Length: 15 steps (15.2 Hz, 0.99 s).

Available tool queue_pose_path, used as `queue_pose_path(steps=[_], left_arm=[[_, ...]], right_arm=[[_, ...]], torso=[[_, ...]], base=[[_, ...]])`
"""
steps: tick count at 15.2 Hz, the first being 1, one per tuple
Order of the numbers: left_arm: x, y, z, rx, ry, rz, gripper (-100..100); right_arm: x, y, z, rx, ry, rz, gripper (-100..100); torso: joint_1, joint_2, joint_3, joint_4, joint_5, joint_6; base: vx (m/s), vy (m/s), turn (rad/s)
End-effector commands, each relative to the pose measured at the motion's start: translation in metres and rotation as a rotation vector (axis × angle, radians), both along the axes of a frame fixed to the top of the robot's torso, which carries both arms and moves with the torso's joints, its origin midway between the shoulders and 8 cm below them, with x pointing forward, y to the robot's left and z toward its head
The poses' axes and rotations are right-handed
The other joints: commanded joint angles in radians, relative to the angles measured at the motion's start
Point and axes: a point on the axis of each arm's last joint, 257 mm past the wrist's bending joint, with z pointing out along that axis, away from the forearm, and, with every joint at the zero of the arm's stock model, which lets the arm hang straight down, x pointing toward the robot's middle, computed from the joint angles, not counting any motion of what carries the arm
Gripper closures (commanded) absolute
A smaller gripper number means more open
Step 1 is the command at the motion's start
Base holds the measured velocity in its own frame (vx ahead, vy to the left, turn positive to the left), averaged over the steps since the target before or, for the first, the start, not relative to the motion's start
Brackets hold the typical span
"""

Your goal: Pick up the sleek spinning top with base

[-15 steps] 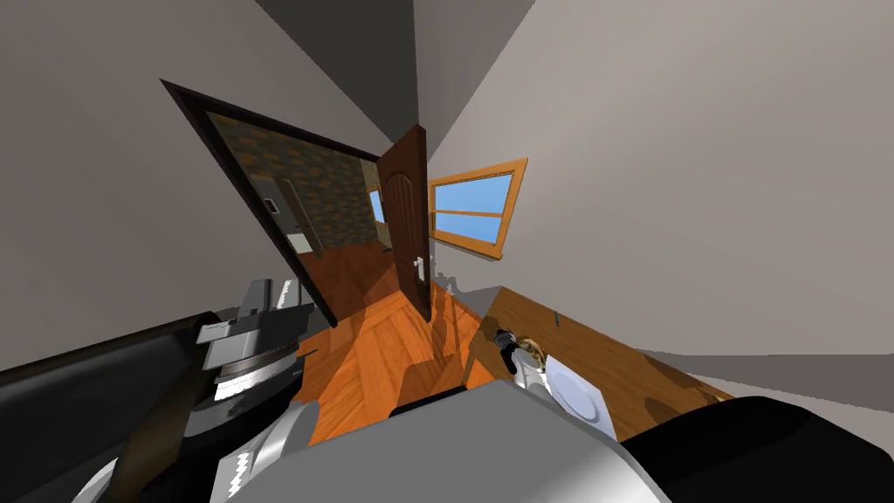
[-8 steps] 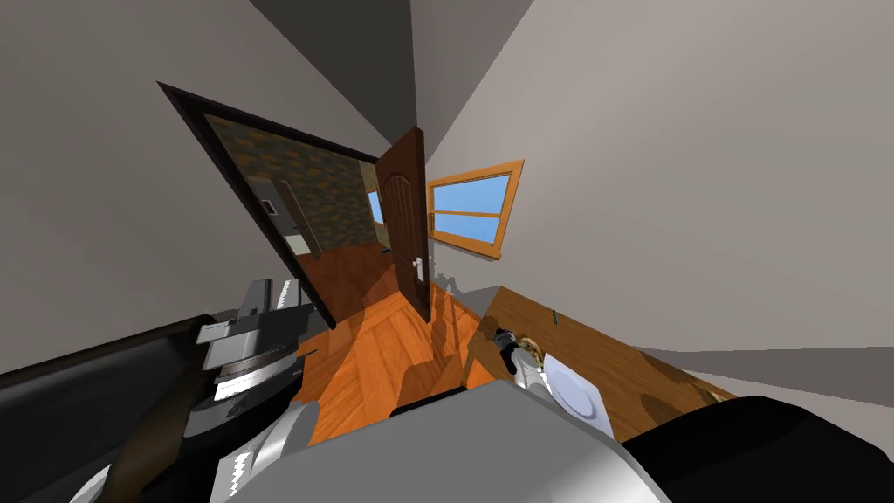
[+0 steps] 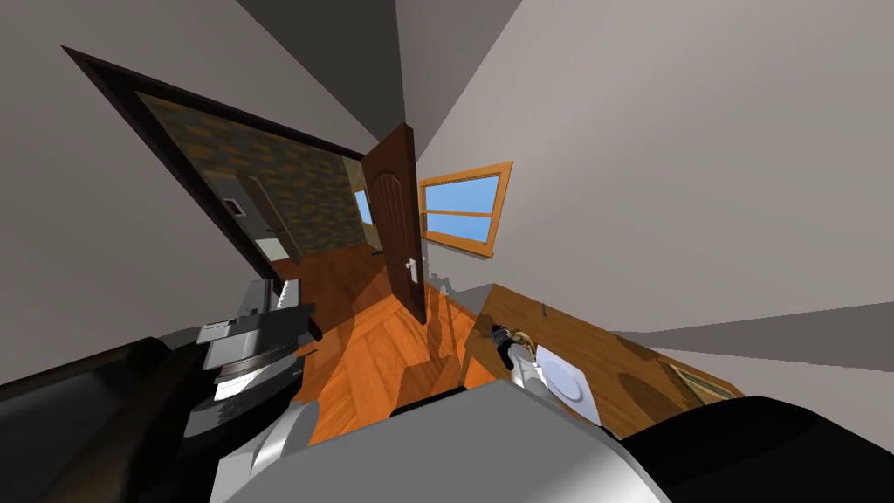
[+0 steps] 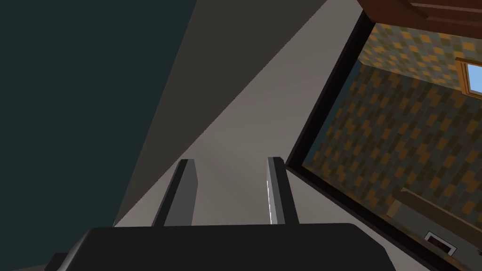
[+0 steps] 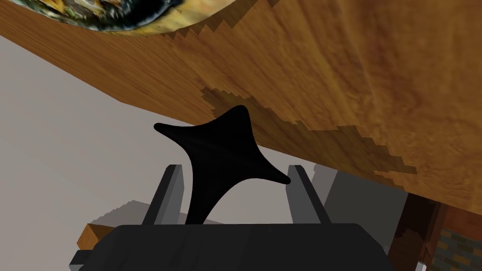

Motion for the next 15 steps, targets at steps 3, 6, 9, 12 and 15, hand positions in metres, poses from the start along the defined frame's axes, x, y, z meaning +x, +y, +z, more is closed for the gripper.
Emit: queue_pose_path(steps=[3,6,9,12,15], left_arm=[[0.0,0.0,0.0,0.0,0.0,0.0,0],[0.0,0.0,0.0,0.0,0.0,0.0,0],[0.0,0.0,0.0,0.0,0.0,0.0,0],[0.0,0.0,0.0,0.0,0.0,0.0,0],[0.0,0.0,0.0,0.0,0.0,0.0,0]], right_arm=[[0.016,0.016,0.004,0.0,-0.002,0.059,100],[0.027,0.027,0.007,0.0,-0.003,0.103,100],[0.031,0.039,0.006,-0.001,0.004,0.142,100],[0.039,0.047,0.008,-0.002,0.007,0.177,100],[0.038,0.049,0.007,-0.004,0.01,0.185,100]], torso=[[0.0,0.0,0.0,0.0,0.0,0.001],[0.002,-0.001,0.0,0.0,0.001,0.001],[0.002,-0.001,-0.001,0.0,0.0,0.001],[0.0,-0.001,0.0,0.0,0.0,-0.001],[0.0,-0.001,-0.001,-0.001,-0.001,0.0]], base=[[0.025,0.026,-0.209],[0.037,0.046,-0.297],[0.033,0.045,-0.228],[0.017,0.02,-0.14],[0.018,0.031,-0.148]])
